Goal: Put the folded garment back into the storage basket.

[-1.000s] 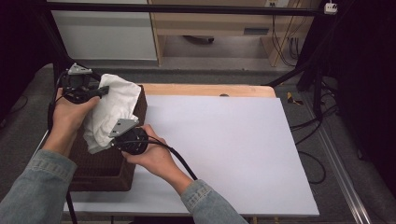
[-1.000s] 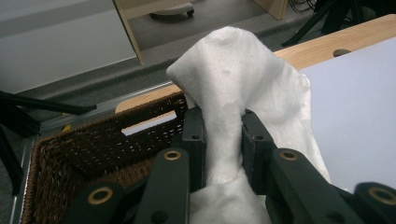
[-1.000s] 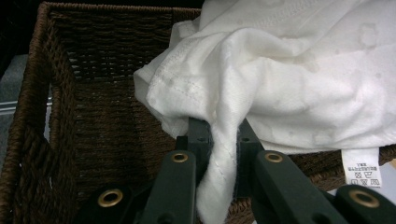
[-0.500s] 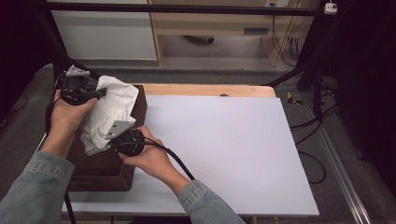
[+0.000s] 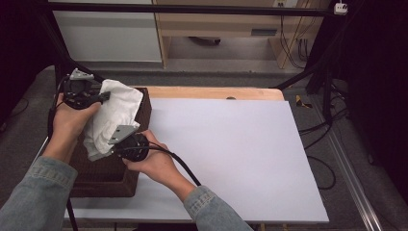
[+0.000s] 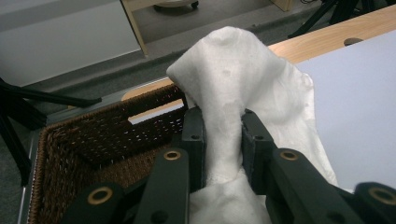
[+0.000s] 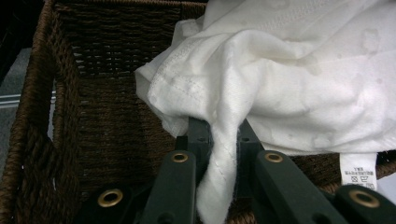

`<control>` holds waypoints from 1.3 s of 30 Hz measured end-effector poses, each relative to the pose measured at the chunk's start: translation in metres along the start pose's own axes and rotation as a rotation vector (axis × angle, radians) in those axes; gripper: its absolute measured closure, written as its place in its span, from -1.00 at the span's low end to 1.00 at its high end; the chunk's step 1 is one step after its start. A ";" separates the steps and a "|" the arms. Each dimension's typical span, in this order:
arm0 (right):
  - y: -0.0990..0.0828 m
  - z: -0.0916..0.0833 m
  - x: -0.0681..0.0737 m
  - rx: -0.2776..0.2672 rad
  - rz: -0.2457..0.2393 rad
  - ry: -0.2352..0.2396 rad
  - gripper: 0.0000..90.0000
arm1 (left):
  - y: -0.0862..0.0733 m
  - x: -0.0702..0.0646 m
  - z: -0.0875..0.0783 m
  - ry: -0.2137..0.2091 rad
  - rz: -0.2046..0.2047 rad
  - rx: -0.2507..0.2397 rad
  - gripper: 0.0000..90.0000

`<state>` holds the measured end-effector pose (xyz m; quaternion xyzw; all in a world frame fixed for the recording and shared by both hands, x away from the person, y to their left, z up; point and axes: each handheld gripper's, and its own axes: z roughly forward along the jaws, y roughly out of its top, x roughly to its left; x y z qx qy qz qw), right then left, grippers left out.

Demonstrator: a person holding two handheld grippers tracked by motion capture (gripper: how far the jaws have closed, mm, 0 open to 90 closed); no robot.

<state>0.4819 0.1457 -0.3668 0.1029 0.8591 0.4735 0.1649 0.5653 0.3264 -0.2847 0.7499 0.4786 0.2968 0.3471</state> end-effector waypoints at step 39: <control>-0.002 0.003 0.004 0.036 -0.018 0.032 0.83 | -0.020 0.008 0.012 0.010 -0.041 0.062 0.65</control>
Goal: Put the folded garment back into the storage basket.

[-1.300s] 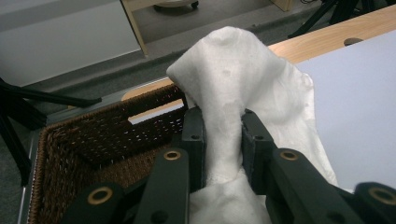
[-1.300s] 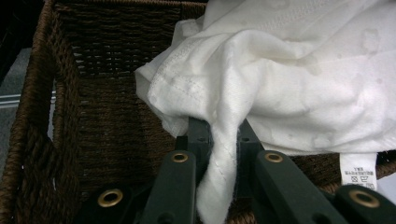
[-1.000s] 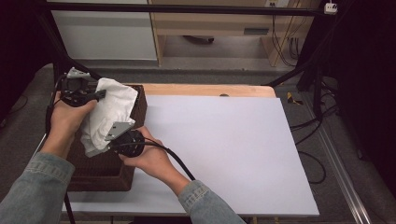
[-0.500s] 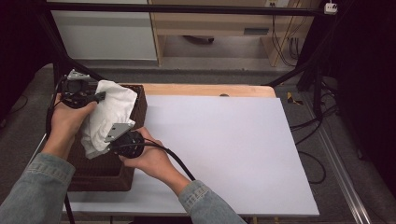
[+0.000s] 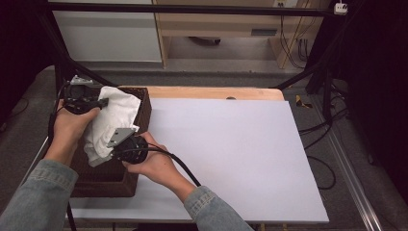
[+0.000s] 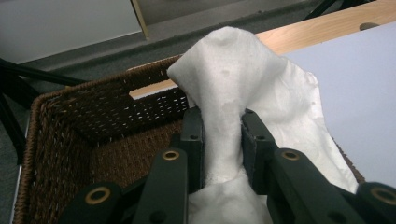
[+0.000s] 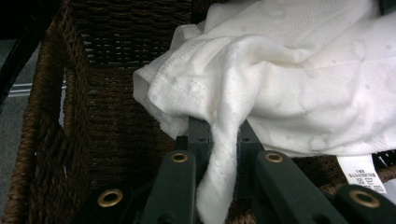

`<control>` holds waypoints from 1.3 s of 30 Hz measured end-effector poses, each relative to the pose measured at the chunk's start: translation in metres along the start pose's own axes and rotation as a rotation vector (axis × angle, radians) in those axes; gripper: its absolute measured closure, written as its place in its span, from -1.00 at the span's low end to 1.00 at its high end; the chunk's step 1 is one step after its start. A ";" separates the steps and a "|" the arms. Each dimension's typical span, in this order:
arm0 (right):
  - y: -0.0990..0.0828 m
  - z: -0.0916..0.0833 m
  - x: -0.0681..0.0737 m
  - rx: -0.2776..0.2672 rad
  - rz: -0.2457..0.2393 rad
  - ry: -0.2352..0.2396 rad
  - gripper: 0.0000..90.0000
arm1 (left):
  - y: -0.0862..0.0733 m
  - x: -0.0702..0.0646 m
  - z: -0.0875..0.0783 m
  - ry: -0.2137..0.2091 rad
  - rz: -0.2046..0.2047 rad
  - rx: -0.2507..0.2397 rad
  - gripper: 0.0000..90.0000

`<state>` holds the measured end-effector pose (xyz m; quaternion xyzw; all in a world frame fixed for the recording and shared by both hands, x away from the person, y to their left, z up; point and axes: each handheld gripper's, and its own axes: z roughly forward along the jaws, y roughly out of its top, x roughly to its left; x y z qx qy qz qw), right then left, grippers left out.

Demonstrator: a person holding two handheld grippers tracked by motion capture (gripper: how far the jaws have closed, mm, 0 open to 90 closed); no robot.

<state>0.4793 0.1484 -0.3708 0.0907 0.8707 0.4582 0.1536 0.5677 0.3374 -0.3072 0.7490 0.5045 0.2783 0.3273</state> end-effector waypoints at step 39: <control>-0.001 0.013 0.003 0.044 0.033 0.033 0.63 | -0.012 0.002 0.010 0.040 -0.034 0.024 0.33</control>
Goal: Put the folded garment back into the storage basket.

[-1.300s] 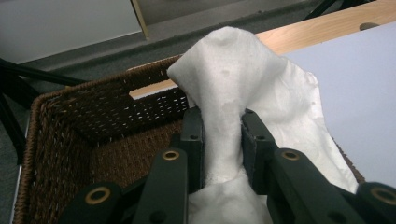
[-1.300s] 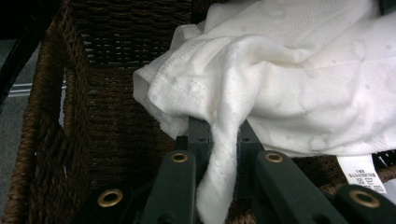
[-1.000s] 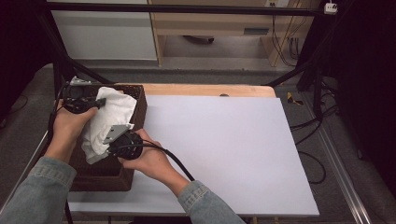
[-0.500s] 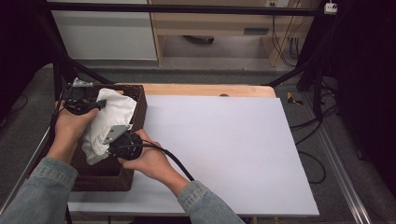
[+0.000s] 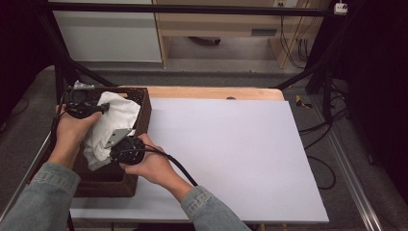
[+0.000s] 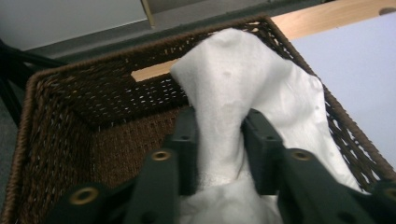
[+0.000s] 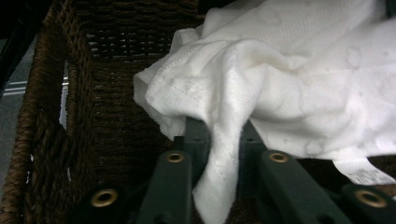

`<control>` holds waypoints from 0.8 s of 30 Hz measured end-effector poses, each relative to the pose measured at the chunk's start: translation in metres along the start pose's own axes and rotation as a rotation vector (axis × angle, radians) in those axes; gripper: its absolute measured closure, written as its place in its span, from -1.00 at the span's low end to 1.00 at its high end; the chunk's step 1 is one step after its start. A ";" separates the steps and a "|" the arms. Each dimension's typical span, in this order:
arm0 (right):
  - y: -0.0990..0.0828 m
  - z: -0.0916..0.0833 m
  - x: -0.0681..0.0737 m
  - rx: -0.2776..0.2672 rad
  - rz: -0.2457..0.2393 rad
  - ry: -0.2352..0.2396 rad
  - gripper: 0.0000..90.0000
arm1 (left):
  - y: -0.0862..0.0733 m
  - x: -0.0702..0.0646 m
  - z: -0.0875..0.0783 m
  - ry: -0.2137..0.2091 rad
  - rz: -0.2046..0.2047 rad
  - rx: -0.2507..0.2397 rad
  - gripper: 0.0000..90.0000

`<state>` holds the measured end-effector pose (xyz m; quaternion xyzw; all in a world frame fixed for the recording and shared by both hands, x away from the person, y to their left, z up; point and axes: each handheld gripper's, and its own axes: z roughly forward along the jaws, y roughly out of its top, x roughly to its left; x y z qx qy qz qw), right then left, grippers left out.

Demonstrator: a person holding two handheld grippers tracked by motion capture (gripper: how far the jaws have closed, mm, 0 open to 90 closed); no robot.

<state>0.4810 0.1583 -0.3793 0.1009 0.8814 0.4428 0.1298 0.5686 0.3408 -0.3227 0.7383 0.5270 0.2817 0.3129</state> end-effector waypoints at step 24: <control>-0.004 -0.068 -0.024 -0.049 0.096 -0.082 -0.74 | -0.004 -0.022 -0.033 0.003 0.009 -0.105 -0.63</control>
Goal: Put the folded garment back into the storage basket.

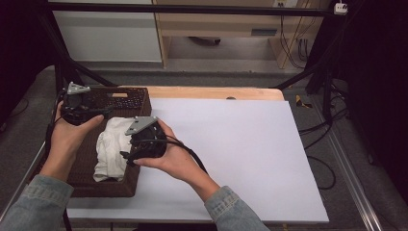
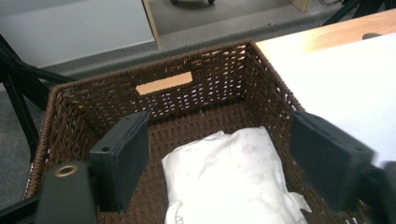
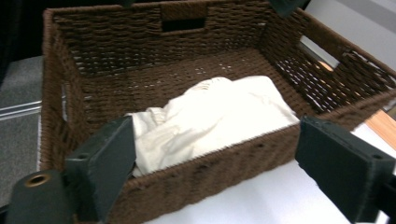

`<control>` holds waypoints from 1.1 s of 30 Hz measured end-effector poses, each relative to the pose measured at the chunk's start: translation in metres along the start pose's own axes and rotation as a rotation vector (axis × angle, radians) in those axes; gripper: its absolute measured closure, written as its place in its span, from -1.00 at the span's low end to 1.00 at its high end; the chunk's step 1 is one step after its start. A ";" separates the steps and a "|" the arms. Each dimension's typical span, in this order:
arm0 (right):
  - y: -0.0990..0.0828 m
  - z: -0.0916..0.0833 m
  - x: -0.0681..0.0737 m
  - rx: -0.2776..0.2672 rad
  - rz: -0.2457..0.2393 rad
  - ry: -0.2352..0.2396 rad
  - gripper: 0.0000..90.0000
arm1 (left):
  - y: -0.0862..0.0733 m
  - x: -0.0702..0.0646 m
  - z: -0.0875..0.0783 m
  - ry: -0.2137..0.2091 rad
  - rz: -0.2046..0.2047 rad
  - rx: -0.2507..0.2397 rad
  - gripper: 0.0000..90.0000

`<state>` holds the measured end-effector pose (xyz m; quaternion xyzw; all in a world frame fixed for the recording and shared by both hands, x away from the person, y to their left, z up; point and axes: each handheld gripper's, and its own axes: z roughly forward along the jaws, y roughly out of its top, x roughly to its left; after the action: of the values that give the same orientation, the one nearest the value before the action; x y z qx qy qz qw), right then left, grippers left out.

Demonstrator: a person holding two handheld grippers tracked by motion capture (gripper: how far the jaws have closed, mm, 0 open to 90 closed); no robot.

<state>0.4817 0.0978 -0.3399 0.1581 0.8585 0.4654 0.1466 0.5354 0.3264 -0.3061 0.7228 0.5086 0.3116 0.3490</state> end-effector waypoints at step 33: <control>-0.069 -0.069 -0.068 -0.023 0.139 -0.196 -0.85 | -0.030 -0.053 -0.036 -0.137 0.036 -0.130 -0.86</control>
<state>0.5064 -0.0177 -0.3546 0.2602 0.8216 0.4664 0.1992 0.4760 0.2897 -0.3156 0.7272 0.4493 0.3000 0.4234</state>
